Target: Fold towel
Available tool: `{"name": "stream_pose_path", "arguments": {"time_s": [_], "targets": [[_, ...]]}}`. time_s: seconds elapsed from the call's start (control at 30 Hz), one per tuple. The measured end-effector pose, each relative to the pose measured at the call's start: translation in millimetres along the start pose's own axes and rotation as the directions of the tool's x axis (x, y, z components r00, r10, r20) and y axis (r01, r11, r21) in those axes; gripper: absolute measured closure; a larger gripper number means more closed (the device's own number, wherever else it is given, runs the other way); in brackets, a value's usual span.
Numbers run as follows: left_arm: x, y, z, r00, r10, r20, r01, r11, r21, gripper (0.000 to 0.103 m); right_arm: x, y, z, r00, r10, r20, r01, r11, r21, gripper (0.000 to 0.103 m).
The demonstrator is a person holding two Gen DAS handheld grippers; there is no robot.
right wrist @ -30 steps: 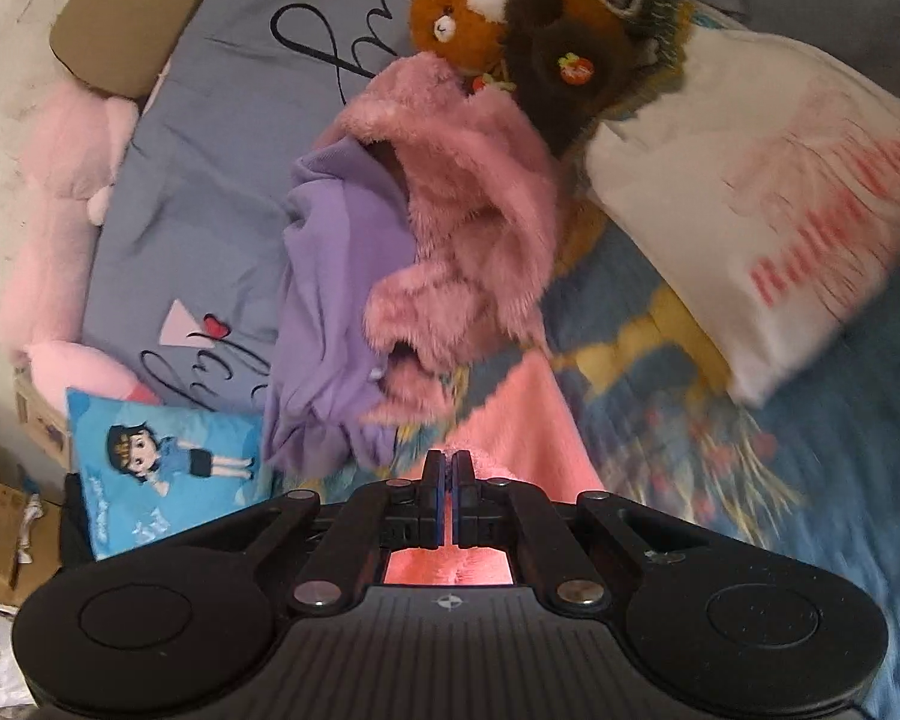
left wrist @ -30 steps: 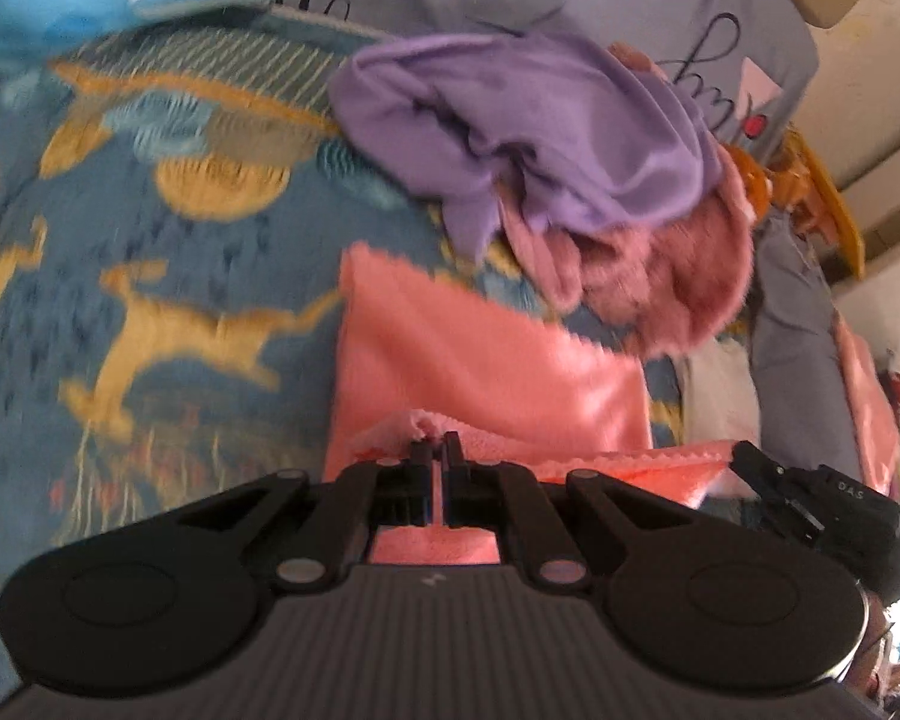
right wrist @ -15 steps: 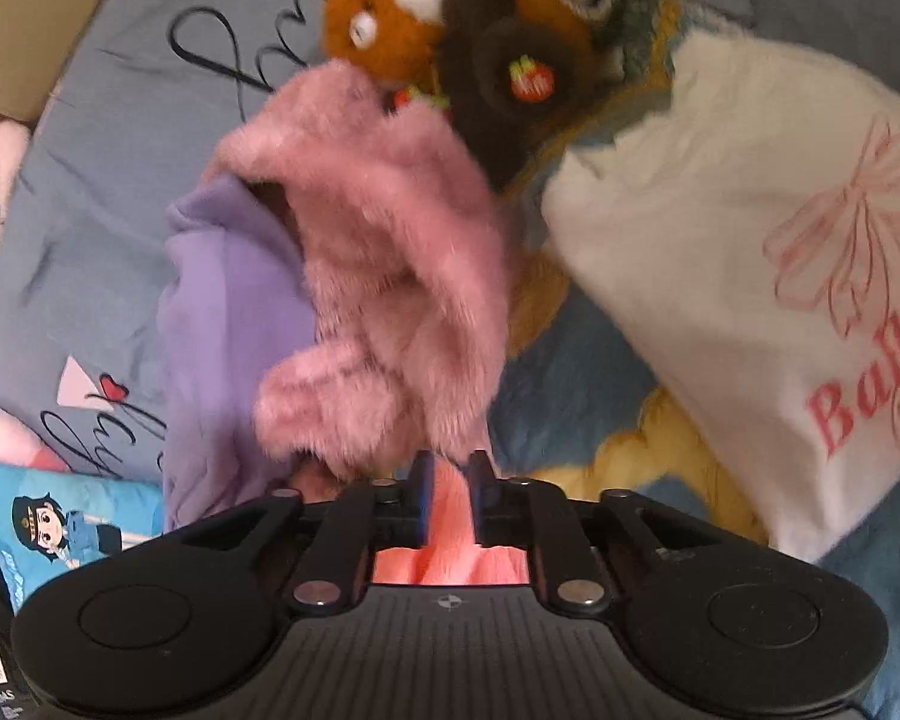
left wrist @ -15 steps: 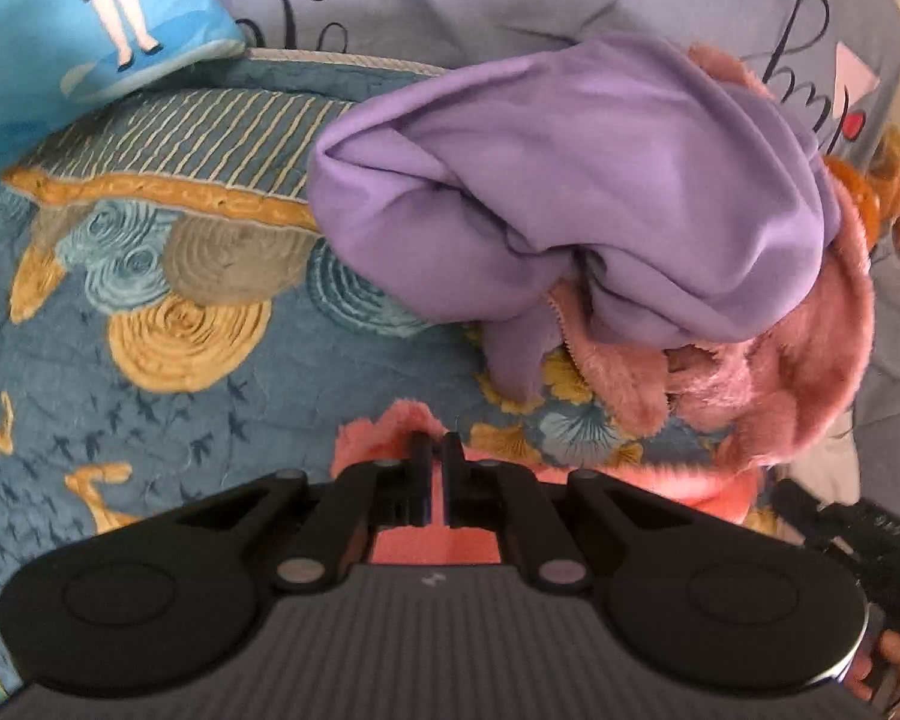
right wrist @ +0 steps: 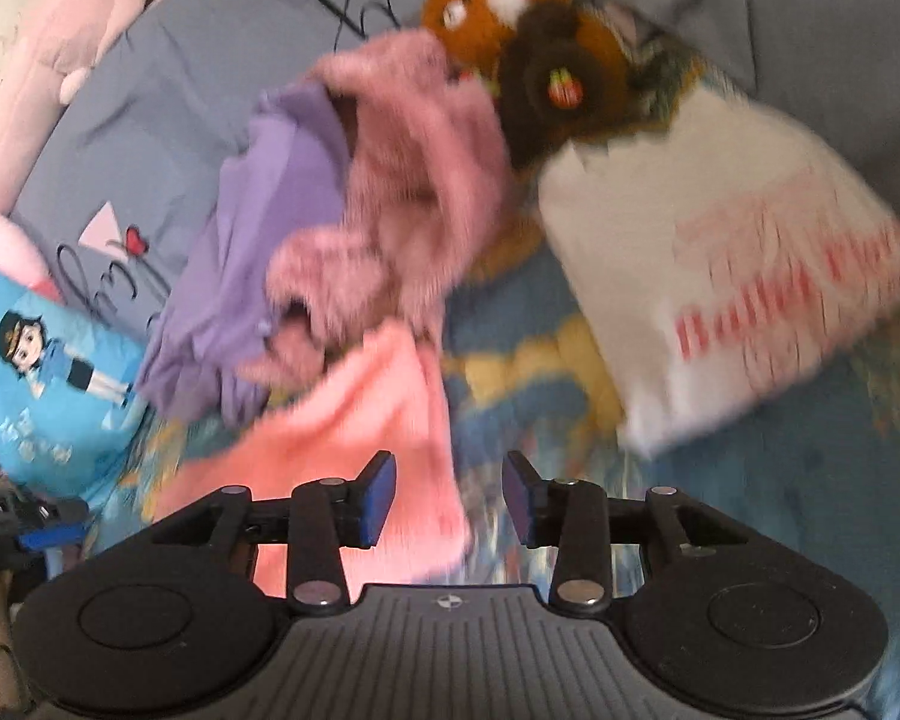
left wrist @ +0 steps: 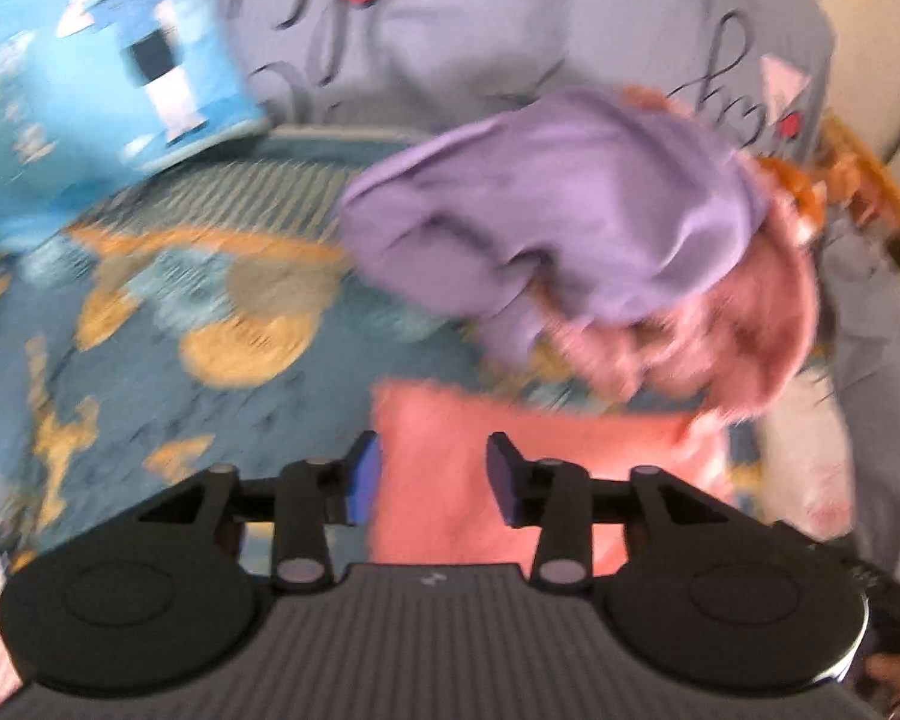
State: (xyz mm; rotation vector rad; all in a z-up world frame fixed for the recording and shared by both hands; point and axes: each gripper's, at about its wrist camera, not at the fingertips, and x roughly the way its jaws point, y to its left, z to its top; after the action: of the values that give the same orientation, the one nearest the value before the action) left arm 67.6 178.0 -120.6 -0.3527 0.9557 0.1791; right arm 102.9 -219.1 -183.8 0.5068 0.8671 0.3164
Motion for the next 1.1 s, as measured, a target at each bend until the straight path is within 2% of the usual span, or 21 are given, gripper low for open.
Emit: {"name": "stream_pose_path", "arguments": {"time_s": [0.07, 0.17, 0.2, 0.23, 0.27, 0.3, 0.4, 0.47, 0.53, 0.6, 0.63, 0.7, 0.83, 0.87, 0.97, 1.03, 1.1], "targets": [[-0.5, 6.6, -19.3, 0.999, 0.033, -0.04, -0.034, 0.999, -0.02, 0.056, 0.8, -5.4, -9.3, 0.999, 0.025, -0.02, -0.024, 0.999, 0.028, 0.064], [0.1, 9.5, -45.0, 0.995, -0.011, -0.096, 0.006, 0.999, -0.05, 0.055, 7.3, -7.3, -16.1, 0.999, 0.043, -0.031, -0.04, 0.995, 0.09, 0.064], [0.8, 9.0, -52.9, 0.994, -0.022, -0.111, 0.016, 0.998, -0.057, 0.053, 9.7, -7.7, -18.1, 0.998, 0.047, -0.034, -0.043, 0.993, 0.11, 0.067], [3.3, 8.0, -59.3, 0.992, -0.023, -0.125, 0.016, 0.998, -0.06, 0.052, 12.1, -8.2, -20.2, 0.998, 0.052, -0.037, -0.047, 0.99, 0.131, 0.087], [5.7, 7.1, -65.3, 0.99, -0.021, -0.137, 0.012, 0.998, -0.063, 0.052, 12.5, -7.5, -21.1, 0.998, 0.051, -0.035, -0.045, 0.989, 0.141, 0.099], [8.5, 6.2, -70.2, 0.989, -0.019, -0.15, 0.009, 0.998, -0.065, 0.052, 11.1, -6.0, -21.1, 0.999, 0.045, -0.028, -0.041, 0.989, 0.142, 0.1], [12.2, 5.3, -81.0, 0.985, -0.032, -0.168, 0.019, 0.997, -0.076, 0.052, -10.1, 0.0, -18.8, 0.998, 0.045, 0.039, -0.05, 0.992, 0.114, 0.101], [11.4, 5.1, -83.8, 0.986, -0.039, -0.164, 0.026, 0.996, -0.08, 0.052, -22.0, 2.8, -18.2, 0.998, -0.009, 0.057, 0.005, 0.997, 0.074, 0.101], [13.2, 6.5, -84.8, 0.985, -0.043, -0.167, 0.029, 0.996, -0.086, 0.052, -20.0, -1.0, -19.9, 0.998, -0.063, 0.023, 0.062, 0.996, 0.058, 0.101], [16.4, 8.6, -85.3, 0.983, -0.044, -0.176, 0.027, 0.995, -0.096, 0.052, -6.9, -7.5, -25.2, 0.993, -0.106, -0.055, 0.109, 0.993, 0.048, 0.101], [17.4, 9.7, -86.4, 0.983, -0.037, -0.182, 0.019, 0.995, -0.1, 0.052, -5.5, -7.4, -27.2, 0.992, -0.113, -0.062, 0.116, 0.993, 0.036, 0.1], [17.8, 11.0, -87.4, 0.983, -0.025, -0.184, 0.007, 0.995, -0.1, 0.052, -11.6, -1.9, -29.7, 0.994, -0.105, -0.02, 0.105, 0.994, 0.005, 0.098], [15.3, 15.4, -89.1, 0.982, -0.065, -0.177, 0.043, 0.991, -0.127, 0.049, -25.3, 1.2, -31.4, 0.991, -0.119, 0.059, 0.118, 0.993, 0.033, 0.077], [14.9, 16.1, -89.6, 0.982, -0.074, -0.176, 0.051, 0.99, -0.132, 0.048, -28.3, 2.0, -32.0, 0.989, -0.126, 0.08, 0.125, 0.992, 0.026, 0.077], [13.9, 9.6, -91.5, 0.984, -0.067, -0.168, 0.049, 0.993, -0.106, 0.048, -34.1, 14.9, -27.2, 0.978, -0.145, 0.152, 0.159, 0.983, -0.091, 0.076], [12.0, 4.2, -91.5, 0.985, -0.067, -0.158, 0.054, 0.995, -0.084, 0.048, -29.3, 27.6, -20.0, 0.985, -0.095, 0.143, 0.121, 0.975, -0.188, 0.076], [8.7, 4.6, -90.5, 0.987, -0.062, -0.151, 0.052, 0.996, -0.067, 0.048, -18.5, 47.5, -14.2, 0.992, -0.048, 0.117, 0.083, 0.948, -0.308, 0.076]]}}
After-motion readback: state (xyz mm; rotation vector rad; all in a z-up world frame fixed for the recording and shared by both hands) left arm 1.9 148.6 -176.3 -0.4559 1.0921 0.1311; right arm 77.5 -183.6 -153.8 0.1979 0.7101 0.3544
